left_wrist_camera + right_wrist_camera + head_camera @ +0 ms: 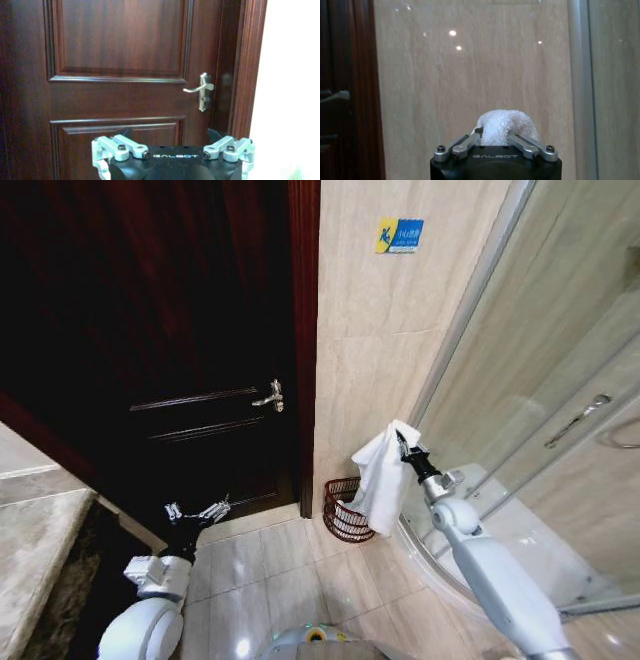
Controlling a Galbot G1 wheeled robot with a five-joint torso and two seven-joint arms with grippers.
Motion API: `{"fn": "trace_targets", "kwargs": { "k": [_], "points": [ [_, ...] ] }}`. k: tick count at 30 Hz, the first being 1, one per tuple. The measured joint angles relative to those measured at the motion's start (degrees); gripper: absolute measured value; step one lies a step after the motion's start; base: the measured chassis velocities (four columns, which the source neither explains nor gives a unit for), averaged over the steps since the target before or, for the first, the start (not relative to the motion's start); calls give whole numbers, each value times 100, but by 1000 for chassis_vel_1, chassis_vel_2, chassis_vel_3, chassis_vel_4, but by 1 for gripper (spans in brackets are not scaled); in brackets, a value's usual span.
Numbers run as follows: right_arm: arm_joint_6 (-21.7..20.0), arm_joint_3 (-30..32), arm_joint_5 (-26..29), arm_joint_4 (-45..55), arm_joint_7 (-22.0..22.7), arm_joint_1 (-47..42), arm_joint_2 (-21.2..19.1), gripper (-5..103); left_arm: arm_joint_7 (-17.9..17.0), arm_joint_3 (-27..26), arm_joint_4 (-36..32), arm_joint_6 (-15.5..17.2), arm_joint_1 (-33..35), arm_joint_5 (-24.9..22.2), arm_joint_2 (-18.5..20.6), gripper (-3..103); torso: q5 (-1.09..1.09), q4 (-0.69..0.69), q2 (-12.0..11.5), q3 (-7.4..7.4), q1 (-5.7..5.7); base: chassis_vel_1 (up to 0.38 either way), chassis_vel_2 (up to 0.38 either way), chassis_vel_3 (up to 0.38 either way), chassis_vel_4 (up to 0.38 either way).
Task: Discard the used towel into the hamper.
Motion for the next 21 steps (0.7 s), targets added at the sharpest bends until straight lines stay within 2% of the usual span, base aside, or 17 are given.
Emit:
{"fn": "trace_targets", "kwargs": {
  "k": [16,21],
  "points": [
    [-45,-375,57,-746,-61,238,162,10,0,0,0,0,0,0,0,98,1,0,-1,0,-1,0,0,0,0],
    [131,-519,48,-1280,-207,907,158,10,0,0,0,0,0,0,0,98,1,0,-1,0,-1,0,0,0,0]
  ]
}}
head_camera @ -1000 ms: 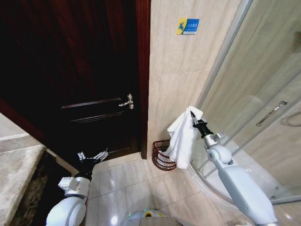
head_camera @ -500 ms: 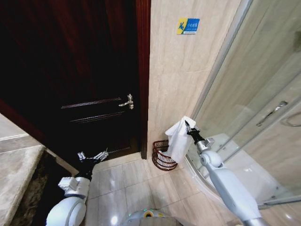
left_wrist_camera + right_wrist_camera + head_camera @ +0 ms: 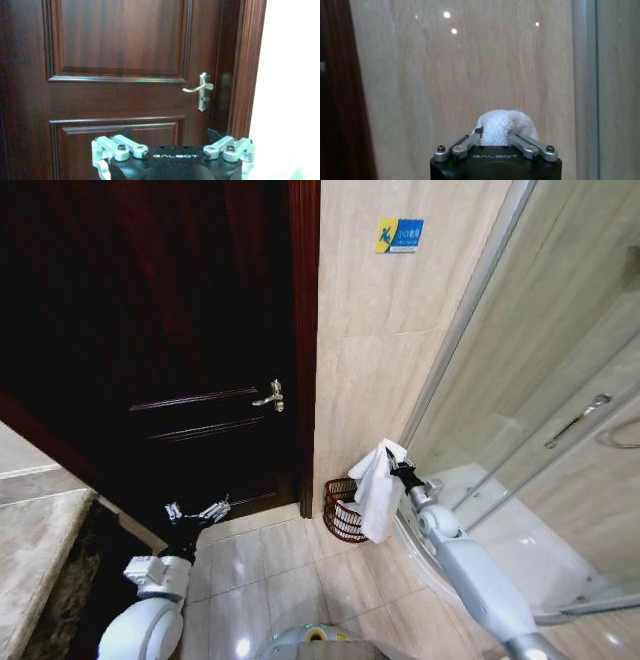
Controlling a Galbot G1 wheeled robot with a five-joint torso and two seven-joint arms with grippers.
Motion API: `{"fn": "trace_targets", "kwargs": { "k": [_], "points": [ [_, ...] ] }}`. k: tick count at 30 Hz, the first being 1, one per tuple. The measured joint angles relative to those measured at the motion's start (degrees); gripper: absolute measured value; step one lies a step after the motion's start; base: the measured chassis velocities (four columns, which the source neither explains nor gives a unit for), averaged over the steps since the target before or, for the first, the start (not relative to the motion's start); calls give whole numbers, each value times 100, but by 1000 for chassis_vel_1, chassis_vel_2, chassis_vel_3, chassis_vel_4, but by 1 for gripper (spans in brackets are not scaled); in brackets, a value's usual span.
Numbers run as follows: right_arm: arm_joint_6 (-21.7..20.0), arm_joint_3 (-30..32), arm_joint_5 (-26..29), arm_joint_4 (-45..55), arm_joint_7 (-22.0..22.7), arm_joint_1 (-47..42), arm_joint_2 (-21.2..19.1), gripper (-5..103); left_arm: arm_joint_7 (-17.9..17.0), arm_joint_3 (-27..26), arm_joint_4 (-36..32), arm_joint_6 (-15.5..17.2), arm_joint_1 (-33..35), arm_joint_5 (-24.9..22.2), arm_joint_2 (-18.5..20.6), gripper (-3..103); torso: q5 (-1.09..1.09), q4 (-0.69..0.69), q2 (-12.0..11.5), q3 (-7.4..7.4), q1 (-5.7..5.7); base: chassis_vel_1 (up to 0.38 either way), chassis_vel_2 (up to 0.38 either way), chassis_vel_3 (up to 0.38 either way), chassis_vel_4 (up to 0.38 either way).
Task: Discard the used towel into the hamper.
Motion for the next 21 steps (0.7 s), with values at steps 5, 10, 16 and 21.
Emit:
{"fn": "trace_targets", "kwargs": {
  "k": [5,10,16,21],
  "points": [
    [176,-95,-41,-452,-247,722,-43,10,0,0,0,0,0,0,0,98,-3,1,0,0,0,0,0,0,0],
    [408,-207,80,-835,-559,1096,48,10,0,0,0,0,0,0,0,98,-2,1,0,0,0,0,0,0,0],
    [586,-209,-73,-961,-786,838,259,10,0,0,0,0,0,0,0,98,-1,0,0,0,0,0,0,0,0],
    [735,-91,-319,-1127,-876,464,468,10,0,0,0,0,0,0,0,98,-2,0,0,-1,0,0,0,0,0]
  ]
}}
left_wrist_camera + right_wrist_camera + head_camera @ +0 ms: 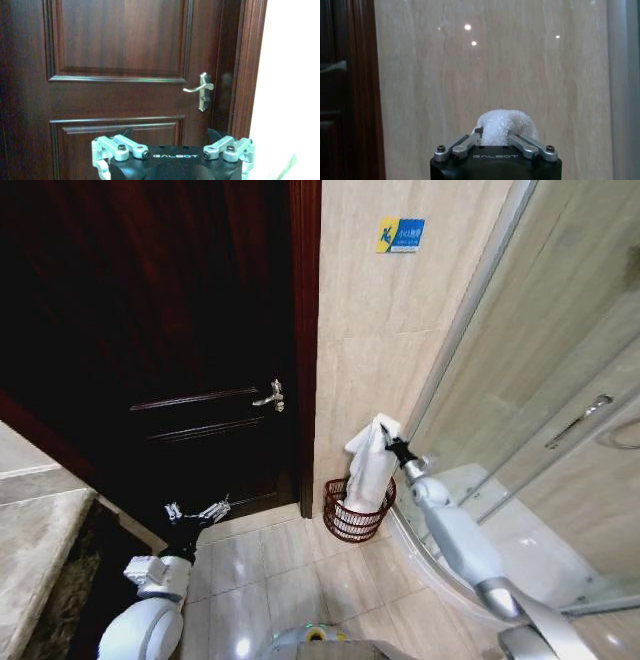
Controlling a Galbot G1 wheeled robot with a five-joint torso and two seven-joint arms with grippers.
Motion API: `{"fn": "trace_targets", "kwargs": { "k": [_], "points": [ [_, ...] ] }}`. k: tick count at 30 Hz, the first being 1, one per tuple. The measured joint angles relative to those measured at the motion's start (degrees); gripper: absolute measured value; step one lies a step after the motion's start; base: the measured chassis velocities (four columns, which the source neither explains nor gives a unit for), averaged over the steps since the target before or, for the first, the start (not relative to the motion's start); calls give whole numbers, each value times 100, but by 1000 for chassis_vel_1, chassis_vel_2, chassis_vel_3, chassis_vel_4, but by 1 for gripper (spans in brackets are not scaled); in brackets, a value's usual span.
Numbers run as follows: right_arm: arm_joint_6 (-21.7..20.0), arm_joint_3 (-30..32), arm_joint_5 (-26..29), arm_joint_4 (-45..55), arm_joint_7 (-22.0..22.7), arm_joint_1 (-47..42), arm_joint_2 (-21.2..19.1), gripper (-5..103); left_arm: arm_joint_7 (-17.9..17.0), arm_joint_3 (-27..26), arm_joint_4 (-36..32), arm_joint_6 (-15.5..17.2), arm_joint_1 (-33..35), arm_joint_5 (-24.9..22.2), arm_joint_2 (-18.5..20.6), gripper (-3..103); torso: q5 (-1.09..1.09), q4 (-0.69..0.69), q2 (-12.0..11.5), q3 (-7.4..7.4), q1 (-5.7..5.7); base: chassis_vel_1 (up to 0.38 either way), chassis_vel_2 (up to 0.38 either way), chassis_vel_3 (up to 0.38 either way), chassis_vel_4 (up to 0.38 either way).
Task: Discard the used towel into the hamper.
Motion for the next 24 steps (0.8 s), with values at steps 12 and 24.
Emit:
{"fn": "trace_targets", "kwargs": {
  "k": [12,24],
  "points": [
    [-211,123,-239,-151,218,-398,165,10,0,0,0,0,0,0,0,98,0,0,0,0,0,0,0,0,0],
    [-311,113,-248,-163,219,-367,139,10,0,0,0,0,0,0,0,98,2,0,1,0,-1,-24,18,15,-18]
  ]
}}
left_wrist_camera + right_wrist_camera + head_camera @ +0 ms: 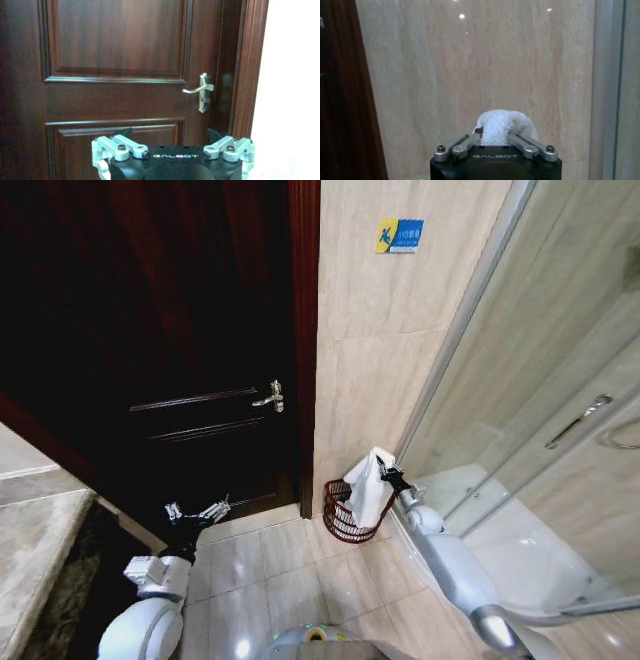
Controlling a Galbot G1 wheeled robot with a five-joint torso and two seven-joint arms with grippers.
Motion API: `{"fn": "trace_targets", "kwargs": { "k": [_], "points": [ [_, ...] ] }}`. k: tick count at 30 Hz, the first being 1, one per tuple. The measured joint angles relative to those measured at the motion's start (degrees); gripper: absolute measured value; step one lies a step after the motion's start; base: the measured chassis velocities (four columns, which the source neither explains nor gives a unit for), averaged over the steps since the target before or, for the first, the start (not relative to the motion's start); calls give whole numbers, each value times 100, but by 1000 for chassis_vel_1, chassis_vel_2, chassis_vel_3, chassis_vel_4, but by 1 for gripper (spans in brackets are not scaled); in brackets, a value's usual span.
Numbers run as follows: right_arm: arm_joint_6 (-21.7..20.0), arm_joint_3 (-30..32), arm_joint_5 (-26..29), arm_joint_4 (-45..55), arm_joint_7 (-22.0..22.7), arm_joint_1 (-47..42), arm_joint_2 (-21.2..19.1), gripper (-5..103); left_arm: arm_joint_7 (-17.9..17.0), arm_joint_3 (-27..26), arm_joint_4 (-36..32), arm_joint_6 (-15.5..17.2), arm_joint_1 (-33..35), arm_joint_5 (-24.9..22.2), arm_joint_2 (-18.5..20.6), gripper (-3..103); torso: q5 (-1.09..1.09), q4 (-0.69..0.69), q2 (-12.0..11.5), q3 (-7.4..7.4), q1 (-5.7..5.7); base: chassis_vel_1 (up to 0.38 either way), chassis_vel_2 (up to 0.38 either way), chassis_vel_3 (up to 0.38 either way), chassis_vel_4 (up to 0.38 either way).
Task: Discard the used towel into the hamper.
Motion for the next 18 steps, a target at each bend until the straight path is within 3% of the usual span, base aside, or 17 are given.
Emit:
{"fn": "trace_targets", "kwargs": {
  "k": [8,18],
  "points": [
    [90,55,4,53,45,-155,5,10,0,0,0,0,-1,0,0,98,-5,0,-1,1,4,-73,73,60,-67],
    [-196,69,-5,168,44,-588,125,10,0,0,0,0,0,0,0,98,-1,-1,0,0,-2,-4,14,8,-3]
  ]
}}
